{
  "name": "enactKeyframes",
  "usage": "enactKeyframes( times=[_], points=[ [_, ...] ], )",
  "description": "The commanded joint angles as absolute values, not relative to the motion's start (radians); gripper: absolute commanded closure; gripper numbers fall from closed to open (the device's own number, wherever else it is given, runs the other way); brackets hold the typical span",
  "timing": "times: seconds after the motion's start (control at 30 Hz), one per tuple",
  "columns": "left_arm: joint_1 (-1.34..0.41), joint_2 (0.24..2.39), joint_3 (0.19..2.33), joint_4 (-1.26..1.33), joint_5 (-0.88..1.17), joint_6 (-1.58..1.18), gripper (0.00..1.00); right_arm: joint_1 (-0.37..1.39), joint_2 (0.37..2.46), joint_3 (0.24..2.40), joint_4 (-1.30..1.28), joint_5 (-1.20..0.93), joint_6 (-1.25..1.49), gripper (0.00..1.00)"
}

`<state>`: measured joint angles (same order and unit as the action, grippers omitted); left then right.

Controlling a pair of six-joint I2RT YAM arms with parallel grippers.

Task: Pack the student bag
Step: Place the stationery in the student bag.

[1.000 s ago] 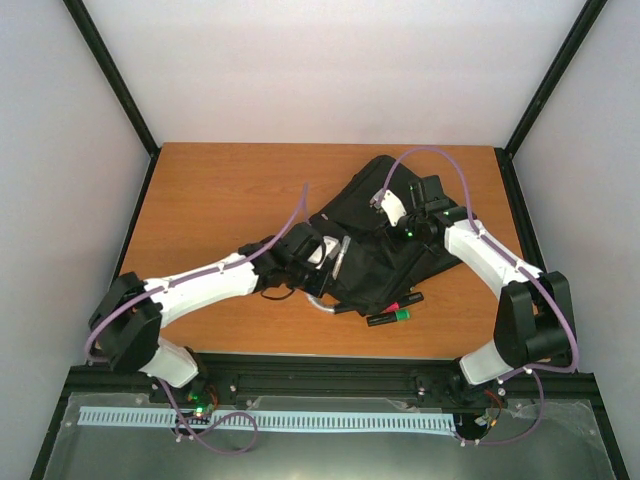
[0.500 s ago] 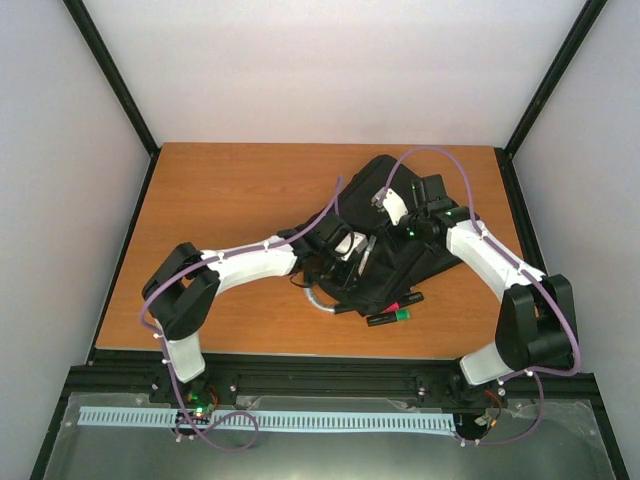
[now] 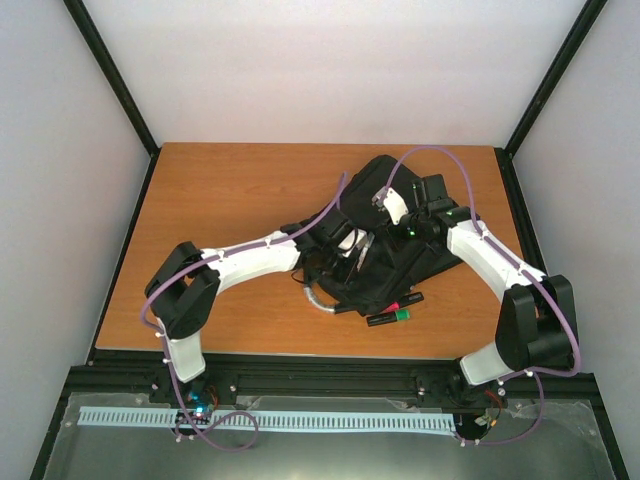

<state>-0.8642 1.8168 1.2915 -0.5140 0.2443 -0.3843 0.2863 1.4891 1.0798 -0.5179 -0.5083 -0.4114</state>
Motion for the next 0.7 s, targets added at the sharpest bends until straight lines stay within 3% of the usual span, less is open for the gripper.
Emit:
enactKeyframes(
  times=[0.0,0.23,0.5,0.67],
  points=[
    [-0.859,1.841,1.362,-0.543,0.22,-0.371,0.99,0.279,1.468,1.082,-0.502,-0.522,-0.421,0.97],
    [-0.857,1.849,1.366,-0.545,0.408,-0.41,0.99,0.278,1.439,1.074,-0.485,-0.522,-0.417,0.97],
    [-0.798,1.949,1.493,-0.595,0.444,-0.474,0.99,0.276,1.432,1.069,-0.483,-0.529,-0.417,0.97],
    [-0.756,2.001,1.573,-0.603,0.413,-0.473,0.93,0.276,1.444,1.071,-0.489,-0.54,-0.422,0.97]
  ],
)
